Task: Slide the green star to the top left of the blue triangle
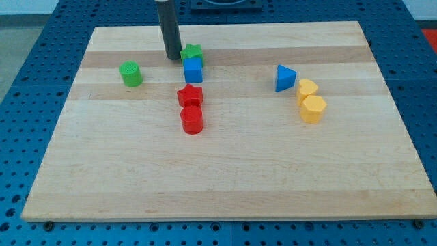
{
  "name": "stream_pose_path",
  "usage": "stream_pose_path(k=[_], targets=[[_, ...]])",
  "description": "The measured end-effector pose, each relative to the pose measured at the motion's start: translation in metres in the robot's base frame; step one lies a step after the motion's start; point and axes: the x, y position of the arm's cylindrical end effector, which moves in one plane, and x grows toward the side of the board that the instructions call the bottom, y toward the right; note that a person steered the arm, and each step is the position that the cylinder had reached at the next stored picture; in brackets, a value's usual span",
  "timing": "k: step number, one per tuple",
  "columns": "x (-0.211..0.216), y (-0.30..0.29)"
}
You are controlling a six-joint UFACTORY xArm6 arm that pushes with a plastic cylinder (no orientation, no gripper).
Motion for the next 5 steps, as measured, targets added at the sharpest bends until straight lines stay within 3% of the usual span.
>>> stream_pose_path(k=[1,3,5], targets=[[0.006,0.025],[-0.041,0.156],[-0.062,0.223]])
